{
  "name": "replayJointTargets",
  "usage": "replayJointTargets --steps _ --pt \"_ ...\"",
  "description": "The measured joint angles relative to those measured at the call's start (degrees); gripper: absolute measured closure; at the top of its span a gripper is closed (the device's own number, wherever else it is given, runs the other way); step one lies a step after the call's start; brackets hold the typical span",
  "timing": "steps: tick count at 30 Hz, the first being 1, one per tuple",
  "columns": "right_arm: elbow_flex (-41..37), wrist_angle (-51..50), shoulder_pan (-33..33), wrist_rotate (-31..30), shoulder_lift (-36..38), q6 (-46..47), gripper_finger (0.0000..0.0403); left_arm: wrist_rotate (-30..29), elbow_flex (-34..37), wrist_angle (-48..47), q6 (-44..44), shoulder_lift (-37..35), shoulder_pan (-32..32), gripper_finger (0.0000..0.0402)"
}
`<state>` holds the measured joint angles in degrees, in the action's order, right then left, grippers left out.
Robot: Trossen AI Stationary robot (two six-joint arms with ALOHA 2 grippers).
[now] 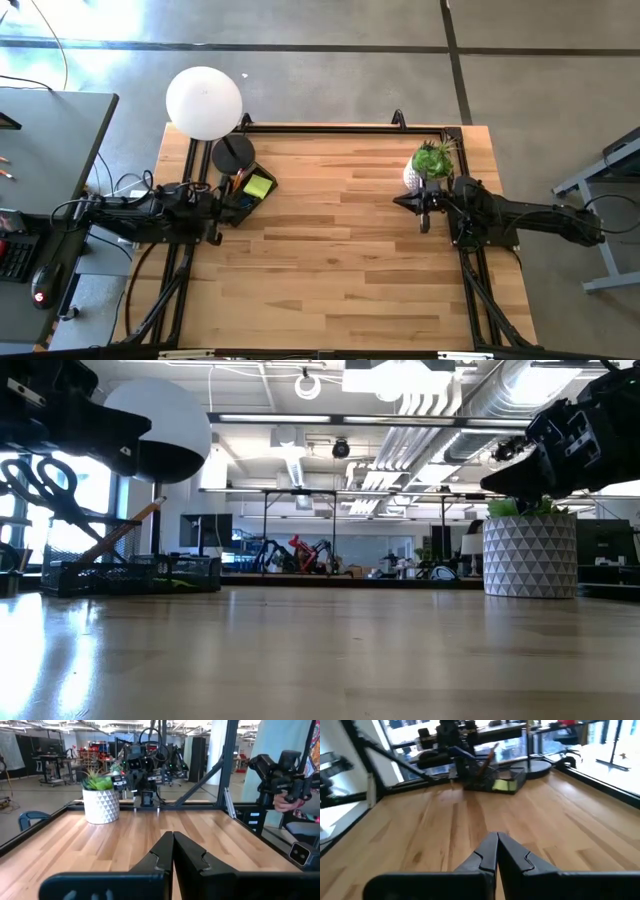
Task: Pick and place office supplies into organizer
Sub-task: Return to Home Position
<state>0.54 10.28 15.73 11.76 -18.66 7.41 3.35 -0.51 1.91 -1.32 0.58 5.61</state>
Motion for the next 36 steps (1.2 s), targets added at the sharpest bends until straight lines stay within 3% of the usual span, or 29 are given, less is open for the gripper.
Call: replayJointTargets --steps 5,14,36 --pt "0.0 0.3 0.0 -3.7 -0.4 1.3 0.0401 0.0 0.0 -0.6 0.0 0.0 0.0 0.0399" --pt "0.0 0.6 0.0 -4.9 -0.5 7.9 0.04 0.0 0.0 -0.6 0.0 0.0 0.0 0.0401" --pt "0.0 0.6 0.0 -4.9 -0.5 5.6 0.04 0.0 0.0 -0.6 -0.1 0.0 0.0 0.0401"
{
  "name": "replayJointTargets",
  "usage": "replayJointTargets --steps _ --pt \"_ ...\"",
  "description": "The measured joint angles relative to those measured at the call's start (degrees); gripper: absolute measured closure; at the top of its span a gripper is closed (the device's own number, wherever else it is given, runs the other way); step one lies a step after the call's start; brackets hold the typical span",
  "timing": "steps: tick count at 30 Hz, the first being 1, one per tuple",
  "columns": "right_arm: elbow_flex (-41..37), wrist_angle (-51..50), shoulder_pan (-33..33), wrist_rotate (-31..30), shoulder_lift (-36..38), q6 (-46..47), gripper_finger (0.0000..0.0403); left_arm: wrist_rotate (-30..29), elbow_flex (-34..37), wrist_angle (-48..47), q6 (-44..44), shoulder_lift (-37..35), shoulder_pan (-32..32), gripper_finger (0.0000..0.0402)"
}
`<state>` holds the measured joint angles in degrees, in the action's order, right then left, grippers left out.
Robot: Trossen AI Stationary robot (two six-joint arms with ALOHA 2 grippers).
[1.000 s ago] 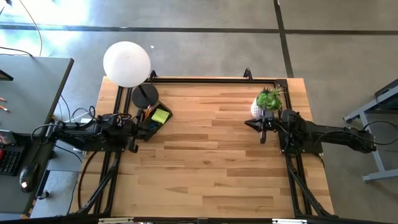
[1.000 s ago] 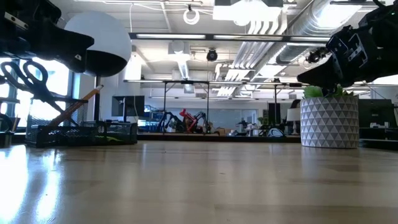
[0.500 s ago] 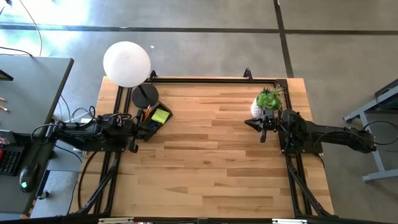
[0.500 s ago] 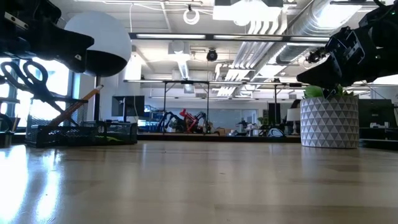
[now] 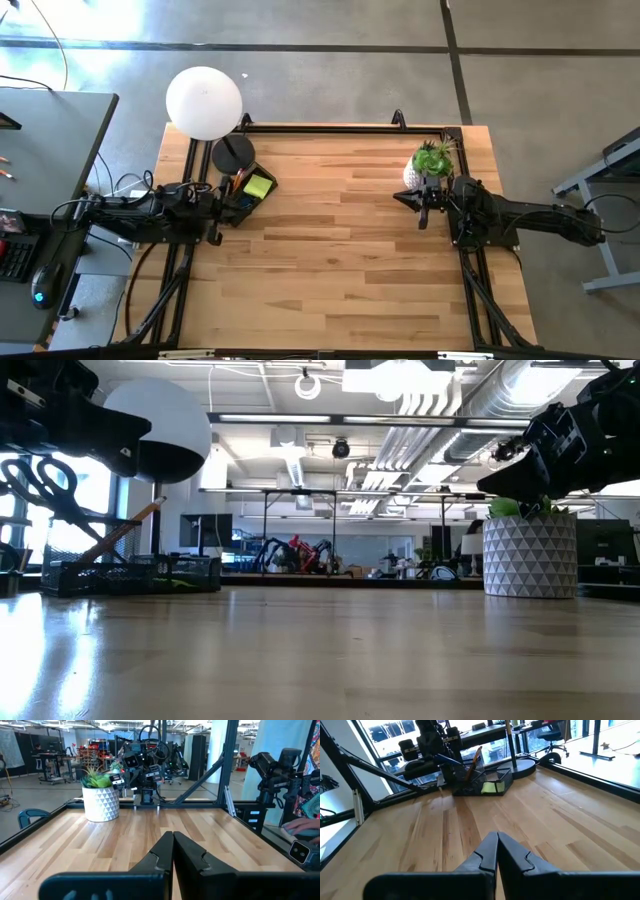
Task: Pick and place office supplies into organizer
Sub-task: Return to Home Position
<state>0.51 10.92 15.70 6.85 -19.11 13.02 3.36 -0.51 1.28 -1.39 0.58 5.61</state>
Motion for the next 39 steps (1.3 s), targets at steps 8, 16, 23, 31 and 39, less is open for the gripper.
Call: replayJointTargets --steps 8,16,23,31,39 --pt "0.0 0.0 0.0 0.0 0.0 0.0 0.04 0.0 0.0 0.0 0.0 0.0 0.0 0.04" --pt "0.0 0.0 0.0 0.0 0.0 0.0 0.04 0.0 0.0 0.0 0.0 0.0 0.0 0.0399" --pt "0.0 0.0 0.0 0.0 0.0 0.0 0.04 0.0 0.0 0.0 0.0 0.0 0.0 0.04" --pt "0.0 0.0 0.0 0.0 0.0 0.0 0.04 0.1 0.0 0.0 -0.2 0.0 0.0 0.0401" --pt "0.0 0.0 0.0 0.0 0.0 0.0 0.04 2.1 0.0 0.2 -0.5 0.0 0.0 0.0399"
